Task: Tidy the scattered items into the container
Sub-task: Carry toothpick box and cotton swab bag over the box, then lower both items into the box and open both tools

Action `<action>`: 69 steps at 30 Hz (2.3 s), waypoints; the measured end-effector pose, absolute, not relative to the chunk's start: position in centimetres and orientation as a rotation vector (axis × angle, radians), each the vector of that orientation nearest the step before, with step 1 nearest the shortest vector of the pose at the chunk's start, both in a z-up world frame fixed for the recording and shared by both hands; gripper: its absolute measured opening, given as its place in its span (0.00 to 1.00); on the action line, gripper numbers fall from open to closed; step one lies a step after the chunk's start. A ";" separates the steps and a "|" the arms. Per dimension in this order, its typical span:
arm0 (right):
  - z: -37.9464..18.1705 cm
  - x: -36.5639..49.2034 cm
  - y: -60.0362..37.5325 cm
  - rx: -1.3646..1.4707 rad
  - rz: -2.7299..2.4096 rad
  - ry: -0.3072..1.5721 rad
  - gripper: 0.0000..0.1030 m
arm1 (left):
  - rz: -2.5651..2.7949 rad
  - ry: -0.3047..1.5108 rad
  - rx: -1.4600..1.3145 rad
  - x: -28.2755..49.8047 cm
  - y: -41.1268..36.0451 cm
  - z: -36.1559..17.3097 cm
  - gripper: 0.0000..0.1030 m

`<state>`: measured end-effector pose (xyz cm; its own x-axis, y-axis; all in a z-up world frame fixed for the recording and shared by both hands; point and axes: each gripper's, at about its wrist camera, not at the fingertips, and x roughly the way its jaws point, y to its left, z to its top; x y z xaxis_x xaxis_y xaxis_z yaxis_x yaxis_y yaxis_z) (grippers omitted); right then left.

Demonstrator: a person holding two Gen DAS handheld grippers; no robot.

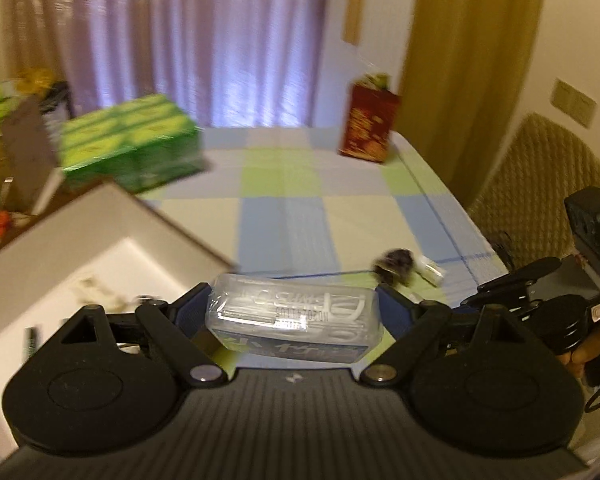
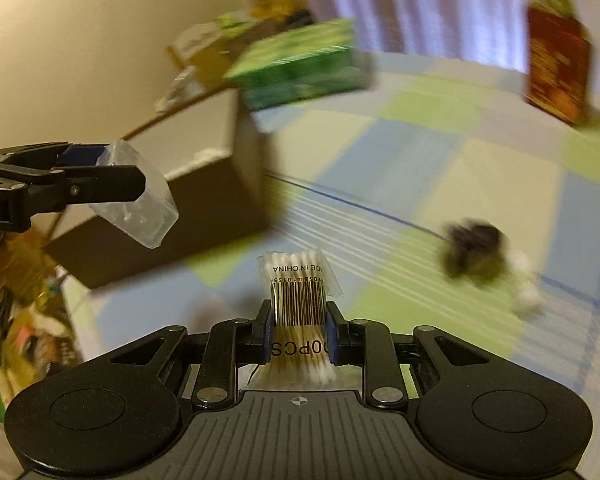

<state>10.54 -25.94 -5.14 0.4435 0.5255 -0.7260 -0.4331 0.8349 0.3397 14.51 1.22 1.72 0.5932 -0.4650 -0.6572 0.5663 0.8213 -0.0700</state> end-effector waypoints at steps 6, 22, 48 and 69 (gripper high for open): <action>-3.2 13.1 -19.3 0.045 0.717 0.864 0.27 | -0.457 0.675 0.153 15.3 8.1 3.9 0.82; -2.6 22.2 -6.2 -0.017 0.738 0.845 0.27 | -0.271 0.740 0.272 23.3 20.6 1.5 0.82; -9.0 28.1 3.5 -0.214 0.794 1.008 0.27 | -0.338 0.957 0.377 32.4 24.7 -7.1 0.82; -9.1 26.7 5.8 -0.312 0.841 0.934 0.99 | -0.306 0.979 0.278 32.3 24.7 -5.8 0.87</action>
<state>26.73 5.83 -9.09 0.3148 0.4983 -0.8078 -0.7513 0.6510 0.1088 32.28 24.73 -5.84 0.5219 -0.1284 -0.8433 0.3756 0.9222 0.0920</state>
